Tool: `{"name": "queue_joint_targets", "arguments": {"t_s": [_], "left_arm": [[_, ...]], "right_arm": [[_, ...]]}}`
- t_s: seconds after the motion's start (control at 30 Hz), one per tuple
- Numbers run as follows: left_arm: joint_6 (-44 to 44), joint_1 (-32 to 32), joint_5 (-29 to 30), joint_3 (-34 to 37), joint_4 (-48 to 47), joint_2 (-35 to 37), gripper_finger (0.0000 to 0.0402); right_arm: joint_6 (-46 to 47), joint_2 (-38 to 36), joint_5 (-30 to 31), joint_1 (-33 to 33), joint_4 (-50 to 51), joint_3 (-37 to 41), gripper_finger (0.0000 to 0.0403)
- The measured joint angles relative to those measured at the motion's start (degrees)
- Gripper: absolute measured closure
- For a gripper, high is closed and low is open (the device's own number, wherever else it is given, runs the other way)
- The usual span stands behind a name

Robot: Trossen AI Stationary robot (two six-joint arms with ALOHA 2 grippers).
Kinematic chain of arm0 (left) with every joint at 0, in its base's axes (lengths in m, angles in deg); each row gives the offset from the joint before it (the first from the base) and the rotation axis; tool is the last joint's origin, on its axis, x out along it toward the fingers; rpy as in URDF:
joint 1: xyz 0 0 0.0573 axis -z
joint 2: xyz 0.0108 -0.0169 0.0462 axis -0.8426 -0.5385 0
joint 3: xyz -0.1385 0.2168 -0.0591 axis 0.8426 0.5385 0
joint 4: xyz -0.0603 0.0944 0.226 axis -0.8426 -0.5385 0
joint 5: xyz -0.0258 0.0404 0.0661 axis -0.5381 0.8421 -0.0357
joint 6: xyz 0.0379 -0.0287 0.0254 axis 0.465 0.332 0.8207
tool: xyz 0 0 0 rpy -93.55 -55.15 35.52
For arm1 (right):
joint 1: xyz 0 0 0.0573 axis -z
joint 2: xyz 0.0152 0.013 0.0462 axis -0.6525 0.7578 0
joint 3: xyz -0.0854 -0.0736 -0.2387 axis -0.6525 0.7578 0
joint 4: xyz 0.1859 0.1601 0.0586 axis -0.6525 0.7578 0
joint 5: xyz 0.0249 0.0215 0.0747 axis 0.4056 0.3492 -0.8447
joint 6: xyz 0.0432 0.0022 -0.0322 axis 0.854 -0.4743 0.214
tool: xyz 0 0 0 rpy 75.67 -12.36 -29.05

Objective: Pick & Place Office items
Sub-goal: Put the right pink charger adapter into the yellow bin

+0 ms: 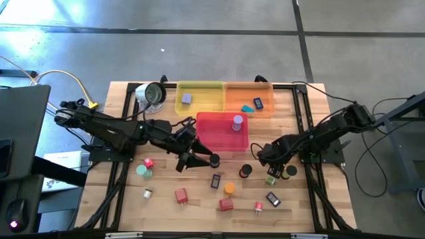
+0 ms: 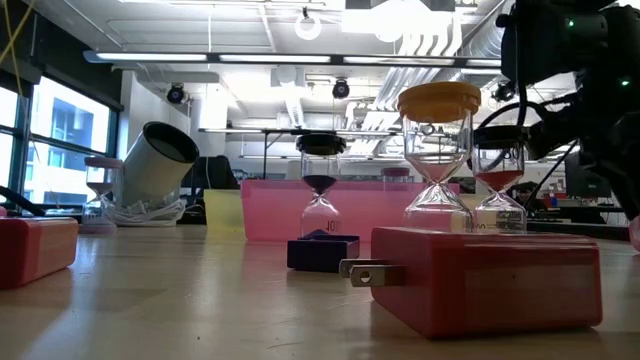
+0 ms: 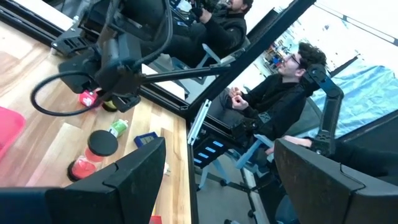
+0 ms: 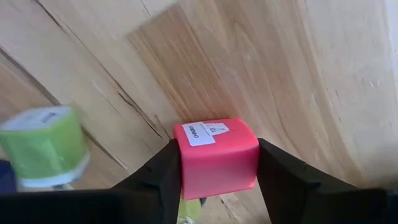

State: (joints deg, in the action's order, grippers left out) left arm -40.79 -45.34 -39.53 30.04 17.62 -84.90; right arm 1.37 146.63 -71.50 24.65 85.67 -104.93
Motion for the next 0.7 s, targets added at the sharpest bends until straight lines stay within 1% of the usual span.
{"name": "queue_joint_targets", "arguments": {"t_s": [0.4,0.53,0.7], "left_arm": [[0.02,-1.21,0.04,0.0,0.04,0.0,0.0109],[0.02,-1.21,0.04,0.0,0.04,0.0,0.0109],[0.02,-1.21,0.04,0.0,0.04,0.0,0.0109]], "right_arm": [[-2.26,0.2,3.77,0.0,9.44,-7.63,0.0245],[-3.9,0.17,6.22,0.52,13.36,-11.5,0.0245],[-6.54,0.15,10.38,2.67,18.54,-17.32,0.0245]]}}
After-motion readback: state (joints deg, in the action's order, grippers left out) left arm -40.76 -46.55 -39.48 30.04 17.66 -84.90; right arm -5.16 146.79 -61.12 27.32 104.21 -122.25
